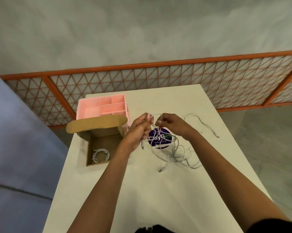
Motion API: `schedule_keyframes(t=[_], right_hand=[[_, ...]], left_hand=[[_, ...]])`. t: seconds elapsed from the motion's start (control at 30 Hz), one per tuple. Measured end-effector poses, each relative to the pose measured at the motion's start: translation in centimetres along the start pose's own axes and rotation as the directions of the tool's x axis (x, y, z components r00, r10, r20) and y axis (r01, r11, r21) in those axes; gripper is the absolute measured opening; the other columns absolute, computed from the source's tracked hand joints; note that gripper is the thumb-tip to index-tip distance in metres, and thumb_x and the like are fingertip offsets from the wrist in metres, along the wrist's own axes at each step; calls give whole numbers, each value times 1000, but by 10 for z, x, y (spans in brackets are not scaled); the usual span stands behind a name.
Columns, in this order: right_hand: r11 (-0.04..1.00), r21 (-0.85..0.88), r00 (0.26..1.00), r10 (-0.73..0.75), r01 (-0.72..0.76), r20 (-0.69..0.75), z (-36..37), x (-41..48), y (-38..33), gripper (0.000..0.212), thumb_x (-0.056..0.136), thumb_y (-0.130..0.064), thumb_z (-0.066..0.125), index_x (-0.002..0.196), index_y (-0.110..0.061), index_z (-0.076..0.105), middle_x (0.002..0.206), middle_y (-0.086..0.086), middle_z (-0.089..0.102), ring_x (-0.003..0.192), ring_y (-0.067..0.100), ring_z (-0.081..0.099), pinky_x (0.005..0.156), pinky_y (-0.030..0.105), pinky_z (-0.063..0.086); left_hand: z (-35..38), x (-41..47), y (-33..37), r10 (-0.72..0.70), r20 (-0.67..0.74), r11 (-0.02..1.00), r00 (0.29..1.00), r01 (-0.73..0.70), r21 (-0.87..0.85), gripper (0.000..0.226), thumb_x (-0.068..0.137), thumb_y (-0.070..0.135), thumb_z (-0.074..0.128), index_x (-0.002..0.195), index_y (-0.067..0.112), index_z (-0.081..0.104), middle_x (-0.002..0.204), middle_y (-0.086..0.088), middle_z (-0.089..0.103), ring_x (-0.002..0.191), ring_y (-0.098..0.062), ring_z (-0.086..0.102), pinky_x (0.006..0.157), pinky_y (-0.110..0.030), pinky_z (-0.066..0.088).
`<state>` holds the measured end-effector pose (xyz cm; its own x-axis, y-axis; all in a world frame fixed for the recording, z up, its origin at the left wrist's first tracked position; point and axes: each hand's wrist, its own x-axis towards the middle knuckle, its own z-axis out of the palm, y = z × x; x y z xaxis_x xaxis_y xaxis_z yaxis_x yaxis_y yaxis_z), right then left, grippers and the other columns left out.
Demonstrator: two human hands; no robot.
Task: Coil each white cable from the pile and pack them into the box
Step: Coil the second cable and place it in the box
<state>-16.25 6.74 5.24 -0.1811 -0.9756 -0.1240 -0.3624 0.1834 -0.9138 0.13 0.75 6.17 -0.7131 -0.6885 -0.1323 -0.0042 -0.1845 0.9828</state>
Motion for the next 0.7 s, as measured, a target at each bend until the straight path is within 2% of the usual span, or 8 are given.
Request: schedule_keyframes(t=[0.1, 0.17, 0.23, 0.33, 0.47, 0.5, 0.6, 0.7], right_hand=[[994, 90, 987, -43, 57, -154, 3, -4, -5, 16, 99, -11, 46, 83, -11, 51, 78, 5, 66, 79, 20, 66, 82, 30, 49], [990, 12, 927, -128, 142, -352, 1, -8, -12, 12, 97, -13, 50, 85, -13, 51, 74, 2, 63, 70, 12, 64, 71, 18, 47], [976, -50, 873, -213, 213, -439, -5, -13, -19, 9, 94, -15, 56, 88, -9, 56, 69, -1, 60, 61, 4, 59, 60, 10, 43], [974, -58, 890, -224, 219, -398, -16, -20, -19, 14, 90, -18, 63, 84, -6, 63, 63, 0, 57, 50, 5, 53, 55, 12, 44], [968, -204, 933, -201, 144, -299, -15, -29, -6, 19, 93, -27, 58, 83, -13, 63, 56, -9, 54, 48, 5, 49, 54, 23, 42], [957, -260, 943, -202, 132, -264, -11, -32, -4, 20, 94, -27, 56, 85, -10, 64, 56, -14, 53, 48, 3, 50, 55, 24, 41], [923, -373, 977, -158, 95, -141, 3, -39, 1, 23, 97, -28, 52, 91, -8, 62, 61, -17, 53, 58, 8, 52, 61, 29, 40], [890, -441, 989, -141, 112, -33, 15, -48, -2, 27, 99, -30, 47, 93, -10, 63, 61, -12, 54, 60, 16, 52, 64, 32, 42]], left_hand=[[2, -7, 7, -20, -19, 987, 1000, 17, -162, 28, 103, 26, 36, 81, 15, 49, 48, 13, 27, 38, -1, 21, 34, -13, 16], [1, -11, 9, -58, -12, 972, 998, 54, -227, 28, 100, 31, 40, 79, 15, 51, 46, 11, 26, 36, -2, 20, 33, -14, 16], [1, -16, 10, -98, 45, 963, 994, 106, -248, 30, 96, 37, 43, 79, 15, 54, 45, 10, 23, 35, -2, 18, 33, -15, 14], [0, -27, 14, -111, 153, 926, 982, 158, -342, 34, 91, 38, 45, 80, 14, 66, 44, 8, 17, 36, -3, 13, 35, -17, 11], [-3, -31, 17, 56, 202, 804, 978, 76, -590, 25, 80, 36, 67, 89, 13, 72, 49, 5, 15, 38, -6, 10, 33, -15, 19], [-3, -31, 16, 87, 198, 781, 976, 57, -622, 28, 82, 34, 67, 98, 11, 71, 47, 6, 19, 38, -6, 12, 34, -15, 21], [-1, -31, 15, 104, 143, 786, 984, 7, -618, 38, 96, 26, 40, 127, 11, 54, 49, 7, 41, 36, -5, 21, 39, -13, 28], [3, -32, 13, 117, 30, 812, 993, -78, -579, 43, 95, 22, 38, 137, 14, 44, 74, 10, 63, 44, -2, 42, 44, -11, 34]])
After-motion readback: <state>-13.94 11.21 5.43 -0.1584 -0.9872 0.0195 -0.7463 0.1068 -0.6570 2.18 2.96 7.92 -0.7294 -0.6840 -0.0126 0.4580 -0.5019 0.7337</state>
